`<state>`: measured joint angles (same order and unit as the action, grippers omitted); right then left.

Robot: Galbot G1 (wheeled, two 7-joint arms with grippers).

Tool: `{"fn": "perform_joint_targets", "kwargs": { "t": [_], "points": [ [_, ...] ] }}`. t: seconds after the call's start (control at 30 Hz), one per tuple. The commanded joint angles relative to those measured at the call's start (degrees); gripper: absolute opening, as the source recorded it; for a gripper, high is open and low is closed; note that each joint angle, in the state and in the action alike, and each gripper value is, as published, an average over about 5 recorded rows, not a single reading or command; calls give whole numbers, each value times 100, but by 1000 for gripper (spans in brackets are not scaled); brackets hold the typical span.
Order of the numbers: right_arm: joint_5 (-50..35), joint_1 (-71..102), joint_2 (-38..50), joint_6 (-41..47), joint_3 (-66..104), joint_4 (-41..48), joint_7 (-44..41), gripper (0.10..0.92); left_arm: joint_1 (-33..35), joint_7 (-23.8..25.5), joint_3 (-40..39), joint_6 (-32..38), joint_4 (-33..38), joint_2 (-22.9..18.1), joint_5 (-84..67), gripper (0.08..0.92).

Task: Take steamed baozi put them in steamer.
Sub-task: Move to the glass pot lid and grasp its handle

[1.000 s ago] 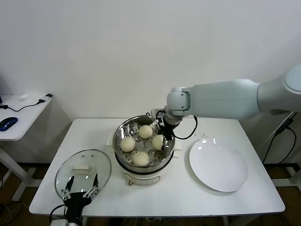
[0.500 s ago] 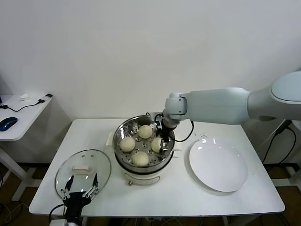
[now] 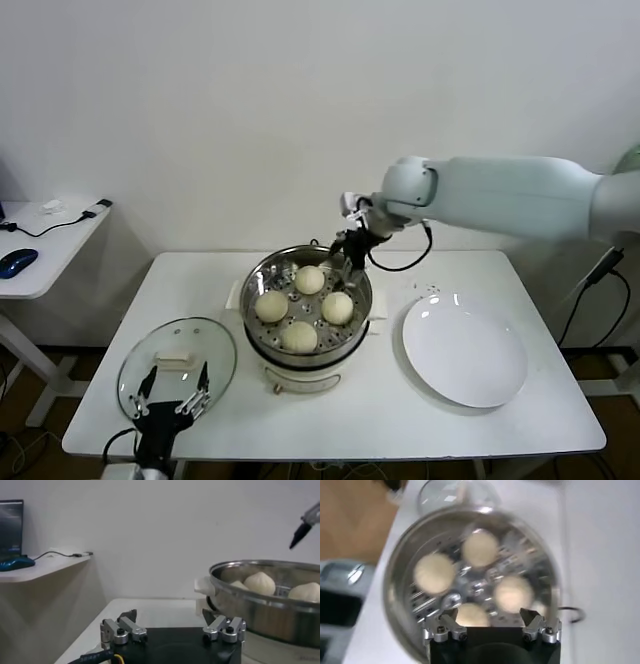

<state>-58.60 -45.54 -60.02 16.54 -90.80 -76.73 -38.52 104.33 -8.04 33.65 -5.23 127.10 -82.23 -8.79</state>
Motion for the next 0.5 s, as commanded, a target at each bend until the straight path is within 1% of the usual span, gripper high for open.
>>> {"fn": "perform_joint_targets", "kwargs": {
  "t": [0.03, 0.17, 0.33, 0.43, 0.5],
  "points": [
    [494, 1578, 1893, -233, 3005, -139, 2350, 823, -20, 8, 2, 31, 29, 11, -130, 823],
    [999, 2957, 2676, -322, 4495, -377, 2808, 823, -65, 115, 98, 15, 29, 79, -134, 823],
    [1751, 4992, 3528, -869, 6022, -729, 2994, 823, -284, 149, 266, 185, -90, 85, -138, 823],
    [2164, 6717, 3705, -1102, 7387, -981, 3107, 823, -381, 92, 278, 284, -183, 78, -150, 823],
    [2355, 7989, 3579, -1152, 8651, -1114, 3176, 823, -405, 39, 266, 317, -254, 74, -159, 823]
  ]
}}
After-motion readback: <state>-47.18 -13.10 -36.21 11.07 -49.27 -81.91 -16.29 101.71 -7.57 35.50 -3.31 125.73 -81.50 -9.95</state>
